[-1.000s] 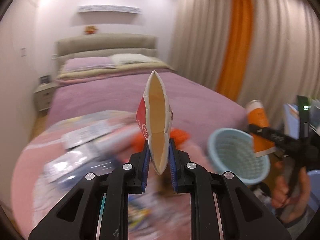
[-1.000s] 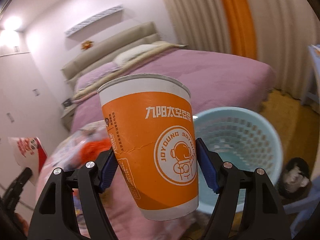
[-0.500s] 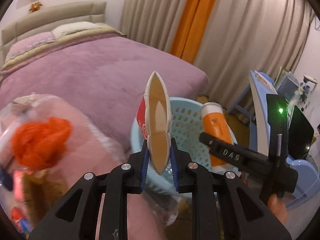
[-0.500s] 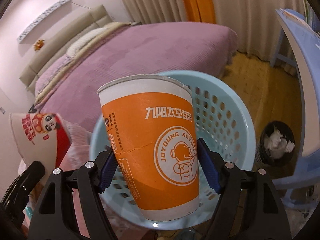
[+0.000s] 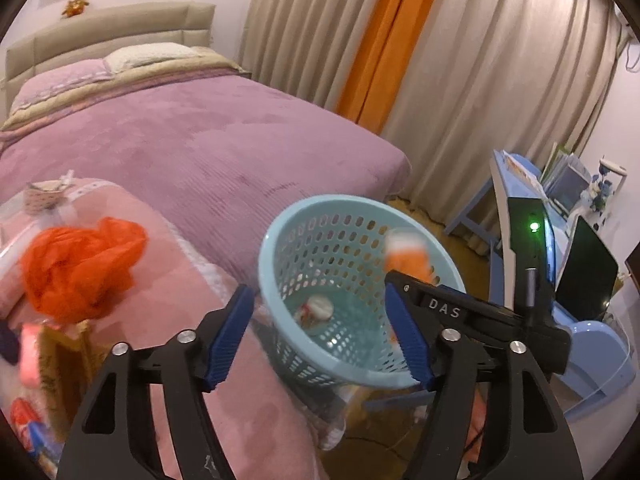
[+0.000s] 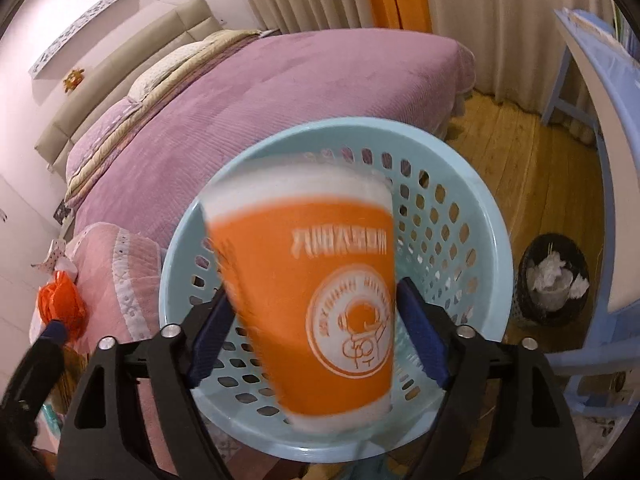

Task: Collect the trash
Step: 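Grasp the teal bag with the left gripper while the right grasps the brown paper bag, then carry both bags over the blue basket and release them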

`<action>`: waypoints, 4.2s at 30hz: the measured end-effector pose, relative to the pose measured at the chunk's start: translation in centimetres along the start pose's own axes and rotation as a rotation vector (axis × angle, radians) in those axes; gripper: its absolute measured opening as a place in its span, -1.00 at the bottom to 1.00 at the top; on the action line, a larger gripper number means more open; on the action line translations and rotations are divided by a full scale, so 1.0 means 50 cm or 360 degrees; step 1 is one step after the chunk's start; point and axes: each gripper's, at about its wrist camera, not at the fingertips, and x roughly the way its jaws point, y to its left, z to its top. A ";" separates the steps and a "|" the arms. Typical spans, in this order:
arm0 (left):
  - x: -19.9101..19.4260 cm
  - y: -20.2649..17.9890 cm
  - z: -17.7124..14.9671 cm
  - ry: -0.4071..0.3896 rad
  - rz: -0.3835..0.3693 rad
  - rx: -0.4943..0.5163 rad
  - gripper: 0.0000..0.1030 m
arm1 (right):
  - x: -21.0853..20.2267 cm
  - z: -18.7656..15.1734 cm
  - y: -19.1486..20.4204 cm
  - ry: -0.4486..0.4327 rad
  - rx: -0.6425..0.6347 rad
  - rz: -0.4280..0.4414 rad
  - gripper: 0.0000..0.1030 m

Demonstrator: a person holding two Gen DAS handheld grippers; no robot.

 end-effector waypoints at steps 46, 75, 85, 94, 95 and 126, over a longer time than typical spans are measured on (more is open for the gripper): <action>-0.277 0.396 -0.210 0.0008 0.0573 -0.0769 0.48 | -0.122 -0.230 0.483 -0.0033 -0.0893 0.0572 0.55; -0.314 0.331 -0.194 -0.0096 0.0505 -0.0599 -0.30 | -0.058 -0.239 0.484 0.0162 -0.0818 0.0584 -0.44; -0.324 0.264 -0.152 -0.0179 0.0473 -0.0480 -0.29 | -0.135 -0.202 0.439 0.0043 -0.0774 0.0674 -0.57; -0.310 0.198 -0.088 -0.0220 0.0433 -0.0317 -0.30 | -0.208 -0.141 0.371 -0.0123 -0.0682 0.0702 -0.57; -0.304 0.186 -0.077 -0.0222 0.0423 -0.0287 -0.30 | -0.216 -0.131 0.359 -0.0147 -0.0666 0.0700 -0.57; 0.072 -0.019 0.092 0.0068 -0.0037 0.0077 -0.30 | -0.108 0.056 0.058 -0.0226 -0.0097 0.0246 -0.53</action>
